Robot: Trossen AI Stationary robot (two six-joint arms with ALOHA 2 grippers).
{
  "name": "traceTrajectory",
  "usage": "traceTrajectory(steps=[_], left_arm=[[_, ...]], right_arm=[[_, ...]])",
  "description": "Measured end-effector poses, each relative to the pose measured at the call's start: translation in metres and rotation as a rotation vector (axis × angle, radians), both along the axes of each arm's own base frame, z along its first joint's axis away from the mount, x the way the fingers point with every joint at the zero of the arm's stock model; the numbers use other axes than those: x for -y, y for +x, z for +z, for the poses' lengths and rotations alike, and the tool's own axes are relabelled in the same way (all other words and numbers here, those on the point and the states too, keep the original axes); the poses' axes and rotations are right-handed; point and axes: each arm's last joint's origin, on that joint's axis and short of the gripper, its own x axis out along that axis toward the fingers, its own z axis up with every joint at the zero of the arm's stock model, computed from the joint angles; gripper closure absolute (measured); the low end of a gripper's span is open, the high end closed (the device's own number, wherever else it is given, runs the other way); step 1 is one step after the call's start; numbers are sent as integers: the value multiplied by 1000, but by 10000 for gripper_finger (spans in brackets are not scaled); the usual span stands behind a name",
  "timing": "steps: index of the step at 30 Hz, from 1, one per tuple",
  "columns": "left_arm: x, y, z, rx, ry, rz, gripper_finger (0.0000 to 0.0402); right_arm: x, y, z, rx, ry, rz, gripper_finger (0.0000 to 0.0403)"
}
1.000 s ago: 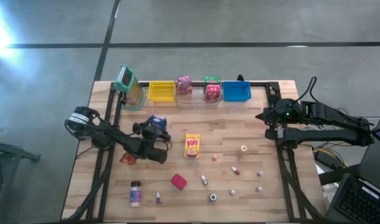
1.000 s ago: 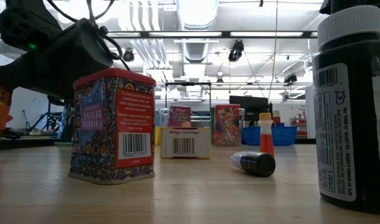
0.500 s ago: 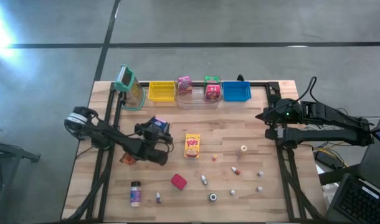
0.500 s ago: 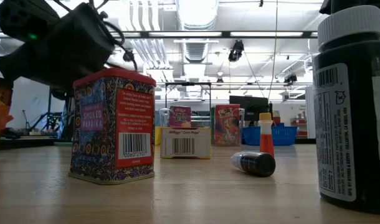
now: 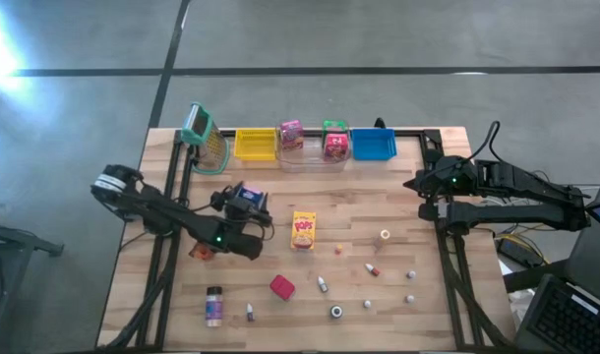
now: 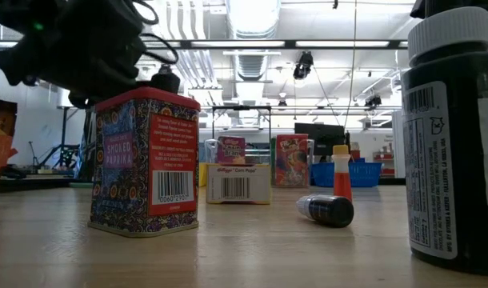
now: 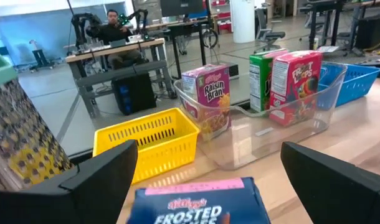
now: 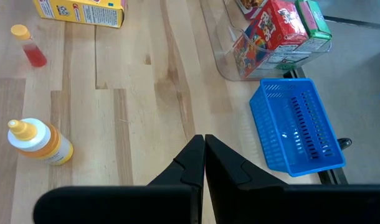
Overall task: Pick & Place Kitchen Items
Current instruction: Put the blue cereal box into the transparent bin
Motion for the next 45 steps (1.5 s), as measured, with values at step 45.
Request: traceTrajectory(steps=[45], left_arm=[[-60, -50, 190, -814, -415, -882, 3]], right_arm=[[0, 0, 0, 0, 0, 0, 394]])
